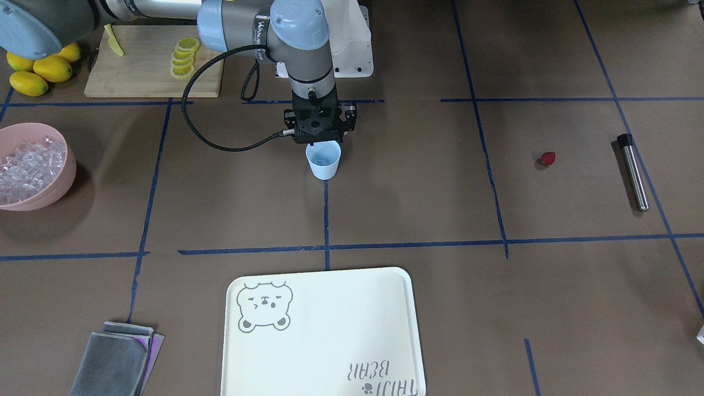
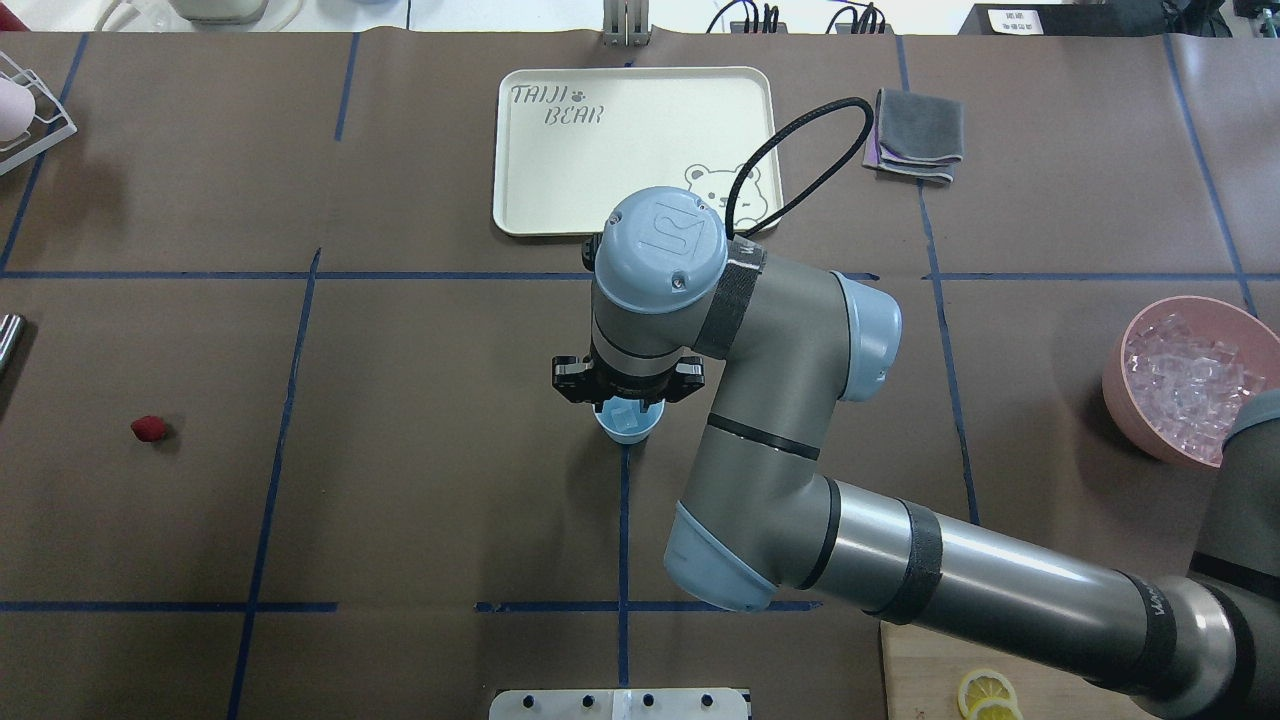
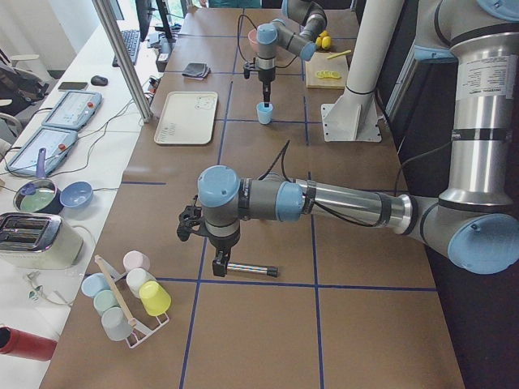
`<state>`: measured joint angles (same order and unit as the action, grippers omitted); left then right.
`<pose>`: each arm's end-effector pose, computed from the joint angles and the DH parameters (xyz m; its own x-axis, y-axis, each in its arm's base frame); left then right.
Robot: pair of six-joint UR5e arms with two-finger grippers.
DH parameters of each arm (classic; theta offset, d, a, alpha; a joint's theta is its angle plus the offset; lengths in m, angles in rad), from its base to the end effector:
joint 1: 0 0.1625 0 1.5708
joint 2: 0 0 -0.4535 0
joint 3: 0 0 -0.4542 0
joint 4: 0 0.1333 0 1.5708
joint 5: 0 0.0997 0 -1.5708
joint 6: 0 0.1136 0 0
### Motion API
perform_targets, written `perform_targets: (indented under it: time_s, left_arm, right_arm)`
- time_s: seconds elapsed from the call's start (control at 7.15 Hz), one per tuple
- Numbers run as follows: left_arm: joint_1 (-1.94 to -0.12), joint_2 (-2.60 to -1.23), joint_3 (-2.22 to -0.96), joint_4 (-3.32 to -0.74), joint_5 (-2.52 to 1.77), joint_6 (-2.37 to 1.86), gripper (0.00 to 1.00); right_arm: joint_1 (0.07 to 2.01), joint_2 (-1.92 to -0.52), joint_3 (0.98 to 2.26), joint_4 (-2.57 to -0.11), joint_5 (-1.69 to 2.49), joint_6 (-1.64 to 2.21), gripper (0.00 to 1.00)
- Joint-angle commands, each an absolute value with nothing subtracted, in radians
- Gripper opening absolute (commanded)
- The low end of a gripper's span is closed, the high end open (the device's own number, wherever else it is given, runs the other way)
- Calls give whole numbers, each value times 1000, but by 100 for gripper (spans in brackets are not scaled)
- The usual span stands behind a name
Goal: Mash ice and strawberries in cup
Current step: 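Open the right gripper to drop the ice cube into the cup, then move the right gripper back over the bowl of ice cubes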
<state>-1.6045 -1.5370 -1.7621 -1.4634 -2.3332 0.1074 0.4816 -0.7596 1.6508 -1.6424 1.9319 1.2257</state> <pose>-0.0729 -0.5348 0.6216 0.7234 0.1171 -0.6804 -0.0441 0.9913 0.1237 -0.6304 -0.4346 0.1212 0.6384 -0.0234 0.7693 0.0122 0.9997 0.0203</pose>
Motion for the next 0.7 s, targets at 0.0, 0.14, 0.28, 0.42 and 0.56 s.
perform_targets:
  time_s: [0.0, 0.14, 0.28, 0.42, 0.56]
  left_arm:
    - [-1605, -1539, -1763, -1463, -2333, 107, 100]
    - [-1605, -1540, -1764, -1463, -2333, 107, 100]
    - [-1605, -1543, -1764, -1463, -2333, 107, 100]
    - [-1605, -1546, -1764, -1465, -2333, 107, 100]
    - [-1605, -1549, -1764, -1465, -2333, 107, 100]
  right_arm:
    - [500, -761, 1672, -1647, 1930, 1226, 99]
    - [529, -762, 1713, -1679, 1905, 1224, 99]
    - [576, -775, 1761, -1715, 1895, 1210, 99]
    - [627, -811, 1813, -1735, 1896, 1209, 99]
    - [688, -909, 1927, -1736, 1908, 1201, 99]
